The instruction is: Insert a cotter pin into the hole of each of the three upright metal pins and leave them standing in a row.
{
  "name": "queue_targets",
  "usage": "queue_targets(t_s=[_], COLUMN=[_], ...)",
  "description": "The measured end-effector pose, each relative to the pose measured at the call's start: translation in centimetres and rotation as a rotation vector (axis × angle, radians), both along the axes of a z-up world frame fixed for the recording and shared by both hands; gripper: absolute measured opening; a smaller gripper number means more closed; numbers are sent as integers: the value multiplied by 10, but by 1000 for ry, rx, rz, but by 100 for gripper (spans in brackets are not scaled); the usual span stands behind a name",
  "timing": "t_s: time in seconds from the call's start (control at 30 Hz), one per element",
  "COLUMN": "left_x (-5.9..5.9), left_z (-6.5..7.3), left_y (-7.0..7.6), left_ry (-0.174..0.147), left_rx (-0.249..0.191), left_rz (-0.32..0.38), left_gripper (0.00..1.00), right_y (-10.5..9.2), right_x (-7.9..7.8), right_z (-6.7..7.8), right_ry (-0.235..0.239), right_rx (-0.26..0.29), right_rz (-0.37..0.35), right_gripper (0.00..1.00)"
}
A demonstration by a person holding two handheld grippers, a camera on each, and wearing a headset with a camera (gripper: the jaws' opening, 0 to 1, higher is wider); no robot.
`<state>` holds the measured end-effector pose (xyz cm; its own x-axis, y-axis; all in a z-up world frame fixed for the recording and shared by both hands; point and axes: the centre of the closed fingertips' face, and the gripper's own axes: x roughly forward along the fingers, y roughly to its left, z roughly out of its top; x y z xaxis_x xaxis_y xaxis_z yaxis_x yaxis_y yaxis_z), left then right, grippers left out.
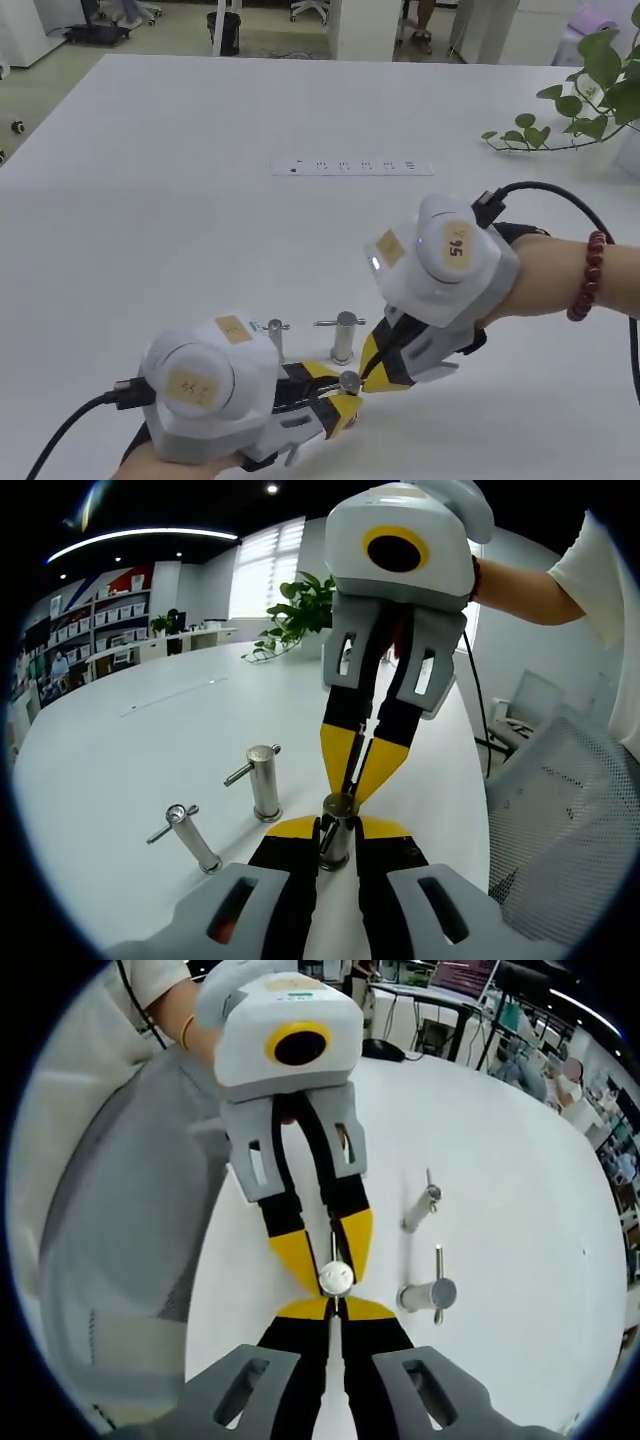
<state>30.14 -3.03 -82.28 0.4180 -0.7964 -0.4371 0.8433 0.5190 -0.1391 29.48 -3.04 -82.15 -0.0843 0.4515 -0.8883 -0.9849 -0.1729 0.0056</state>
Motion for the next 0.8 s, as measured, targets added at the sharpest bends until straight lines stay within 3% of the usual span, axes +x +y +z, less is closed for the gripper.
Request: queue_targets(t_s=[0.2, 0.67, 0.8], left_x=[0, -2, -2], left_z=[0, -5, -6], left_y=[0, 4, 4], left_ry=[8, 24, 57], left_rx=[-9, -4, -25], left_rz=[8, 7, 21], left_gripper=[12, 12, 12], right_y=[-2, -7, -6], right_x=[1, 0, 0], right_z=[4, 5, 4], right_ry=[9, -8, -7], right_rx=[13, 10, 10], right_rz=[-21, 5, 6], right_gripper=[10, 5, 5])
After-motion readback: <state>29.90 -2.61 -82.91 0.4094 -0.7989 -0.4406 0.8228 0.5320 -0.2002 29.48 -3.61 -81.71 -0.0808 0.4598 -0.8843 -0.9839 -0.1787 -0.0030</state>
